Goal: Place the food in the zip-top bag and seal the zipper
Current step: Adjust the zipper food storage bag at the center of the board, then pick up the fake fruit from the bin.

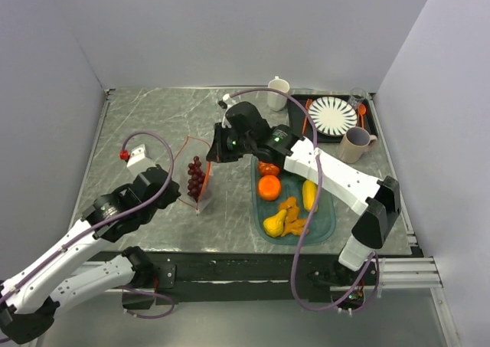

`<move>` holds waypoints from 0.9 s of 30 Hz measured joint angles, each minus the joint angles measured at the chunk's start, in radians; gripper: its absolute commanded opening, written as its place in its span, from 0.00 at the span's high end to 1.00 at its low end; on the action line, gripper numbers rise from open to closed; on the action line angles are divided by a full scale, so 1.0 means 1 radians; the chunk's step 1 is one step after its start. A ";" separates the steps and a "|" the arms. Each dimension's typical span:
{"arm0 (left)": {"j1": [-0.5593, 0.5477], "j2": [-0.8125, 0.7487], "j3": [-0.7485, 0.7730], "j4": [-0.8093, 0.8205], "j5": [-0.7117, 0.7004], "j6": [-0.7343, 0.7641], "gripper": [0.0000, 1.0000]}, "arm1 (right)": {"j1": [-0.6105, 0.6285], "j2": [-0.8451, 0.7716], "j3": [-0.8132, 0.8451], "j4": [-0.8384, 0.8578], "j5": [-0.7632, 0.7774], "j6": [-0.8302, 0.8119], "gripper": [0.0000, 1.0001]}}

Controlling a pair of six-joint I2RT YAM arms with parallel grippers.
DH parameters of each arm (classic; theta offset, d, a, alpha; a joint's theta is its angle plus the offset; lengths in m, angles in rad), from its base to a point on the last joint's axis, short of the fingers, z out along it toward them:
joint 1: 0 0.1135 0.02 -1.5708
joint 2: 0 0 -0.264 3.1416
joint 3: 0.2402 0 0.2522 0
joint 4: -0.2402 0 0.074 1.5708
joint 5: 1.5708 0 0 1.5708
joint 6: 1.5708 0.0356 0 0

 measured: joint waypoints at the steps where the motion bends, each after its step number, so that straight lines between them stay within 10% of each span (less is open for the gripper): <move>1: 0.000 0.000 0.006 -0.012 0.000 0.000 0.99 | -0.005 0.006 0.001 -0.008 0.003 -0.003 1.00; 13: 0.001 0.138 0.052 0.077 0.061 0.072 0.99 | -0.091 0.091 -0.165 -0.048 0.045 -0.001 0.89; 17: 0.001 0.244 0.047 0.138 0.100 0.088 0.99 | -0.118 0.082 -0.237 -0.048 0.069 0.000 0.49; 18: 0.001 0.266 0.038 0.160 0.109 0.092 0.99 | -0.123 0.067 -0.262 -0.044 0.078 0.000 0.26; 27: 0.001 0.296 -0.070 0.273 0.183 0.091 0.99 | -0.139 -0.359 -0.534 -0.057 0.250 0.076 0.00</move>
